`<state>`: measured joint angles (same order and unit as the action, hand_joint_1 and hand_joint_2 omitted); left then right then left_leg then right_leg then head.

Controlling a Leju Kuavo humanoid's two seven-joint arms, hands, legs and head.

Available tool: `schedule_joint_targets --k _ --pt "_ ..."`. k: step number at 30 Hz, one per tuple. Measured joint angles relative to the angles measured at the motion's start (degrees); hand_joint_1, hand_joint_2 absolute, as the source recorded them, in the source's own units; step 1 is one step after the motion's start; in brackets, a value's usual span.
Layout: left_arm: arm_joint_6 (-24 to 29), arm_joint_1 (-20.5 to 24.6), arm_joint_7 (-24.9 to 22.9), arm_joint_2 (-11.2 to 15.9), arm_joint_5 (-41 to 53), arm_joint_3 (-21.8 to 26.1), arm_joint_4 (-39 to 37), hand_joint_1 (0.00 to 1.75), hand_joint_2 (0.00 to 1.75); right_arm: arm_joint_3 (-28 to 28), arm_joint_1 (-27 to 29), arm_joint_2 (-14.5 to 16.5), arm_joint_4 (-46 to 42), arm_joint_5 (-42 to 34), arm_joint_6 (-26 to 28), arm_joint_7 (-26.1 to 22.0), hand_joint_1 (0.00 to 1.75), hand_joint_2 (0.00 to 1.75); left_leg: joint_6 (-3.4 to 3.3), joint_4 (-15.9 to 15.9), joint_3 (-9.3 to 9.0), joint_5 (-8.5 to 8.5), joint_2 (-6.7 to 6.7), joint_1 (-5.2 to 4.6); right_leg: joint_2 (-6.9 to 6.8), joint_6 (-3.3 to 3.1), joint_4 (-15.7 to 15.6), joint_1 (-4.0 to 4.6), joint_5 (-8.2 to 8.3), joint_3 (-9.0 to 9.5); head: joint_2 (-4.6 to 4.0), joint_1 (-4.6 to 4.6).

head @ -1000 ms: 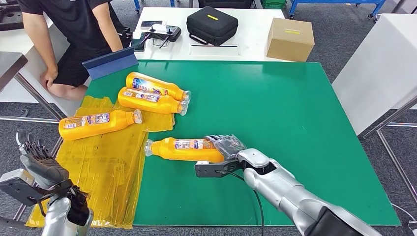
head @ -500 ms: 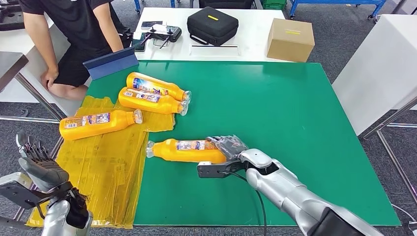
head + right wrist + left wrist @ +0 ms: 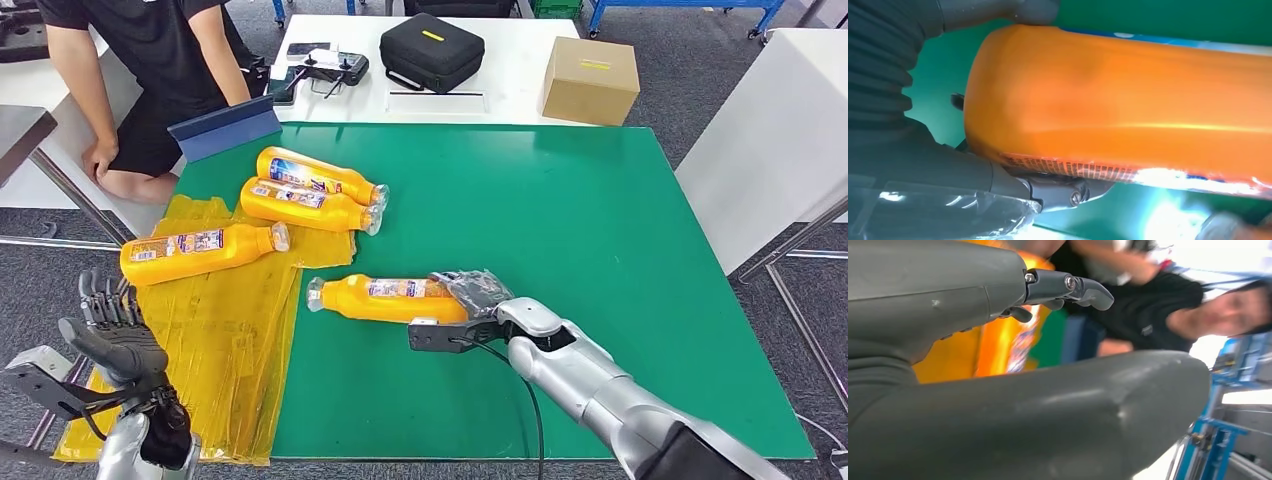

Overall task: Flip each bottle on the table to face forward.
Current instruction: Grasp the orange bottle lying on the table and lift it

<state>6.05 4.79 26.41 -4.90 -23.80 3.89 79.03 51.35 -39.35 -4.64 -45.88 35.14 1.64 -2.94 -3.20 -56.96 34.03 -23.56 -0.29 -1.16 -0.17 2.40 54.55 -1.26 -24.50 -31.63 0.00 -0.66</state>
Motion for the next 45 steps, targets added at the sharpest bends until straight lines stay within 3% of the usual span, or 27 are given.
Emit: schedule_joint_targets --k 5,12,22,26,33,38,45 --pt "-6.2 -2.4 -4.8 -1.4 -6.2 -4.4 0.2 0.0 0.0 -5.0 0.9 -2.7 -8.9 -1.9 0.7 2.2 1.75 1.75 -0.01 0.0 0.15 0.0 0.0 -0.04 0.0 0.02 0.0 -0.01 0.01 -0.13 0.0 -0.01" --pt "-6.4 -5.0 -5.2 -2.6 -8.4 -11.0 2.2 0.0 0.0 -12.3 4.2 -4.9 -22.8 -1.8 0.6 3.4 1.75 1.75 -0.01 0.0 0.29 -0.02 0.0 -0.04 -0.01 0.02 0.0 0.0 0.01 -0.26 0.0 0.02" --pt "-6.0 -5.6 -5.3 -2.7 -8.6 -13.1 3.2 0.0 0.0 -15.0 6.5 -5.9 -28.0 -1.4 0.6 3.5 1.75 1.75 -0.01 0.0 0.28 0.0 0.01 -0.02 0.0 0.02 0.0 0.01 0.01 -0.25 0.0 0.01" --pt "-6.0 -5.7 -5.3 -2.7 -8.6 -13.3 3.5 0.0 1.75 -15.4 6.9 -6.0 -28.7 -1.0 0.8 3.1 1.75 1.75 -0.01 0.0 0.28 0.0 0.0 -0.03 0.0 0.02 0.0 0.0 0.01 -0.25 0.0 0.01" --pt "-6.0 -7.8 -5.3 -3.2 -8.9 -14.8 5.8 0.0 1.75 -18.0 11.7 -5.2 -34.7 0.0 1.5 1.2 1.75 1.75 -0.01 0.0 0.37 -0.03 0.0 -0.03 0.0 0.02 0.0 0.01 0.0 -0.31 0.0 0.01" --pt "-6.0 -7.0 -5.2 -4.0 -8.9 -16.3 5.8 0.0 1.75 -17.7 11.8 -1.4 -35.0 -0.1 1.1 1.1 1.75 1.75 0.01 0.0 0.37 -0.02 0.02 -0.01 0.02 0.01 0.0 0.03 0.0 -0.34 0.0 0.02" --pt "-6.0 -6.5 -5.3 -4.2 -9.2 -16.7 5.8 0.0 1.75 -17.5 11.4 -0.1 -34.6 -0.4 0.9 1.1 1.75 1.75 0.04 0.0 0.37 0.01 0.02 0.02 0.02 0.01 0.0 0.04 0.01 -0.34 0.0 0.01"
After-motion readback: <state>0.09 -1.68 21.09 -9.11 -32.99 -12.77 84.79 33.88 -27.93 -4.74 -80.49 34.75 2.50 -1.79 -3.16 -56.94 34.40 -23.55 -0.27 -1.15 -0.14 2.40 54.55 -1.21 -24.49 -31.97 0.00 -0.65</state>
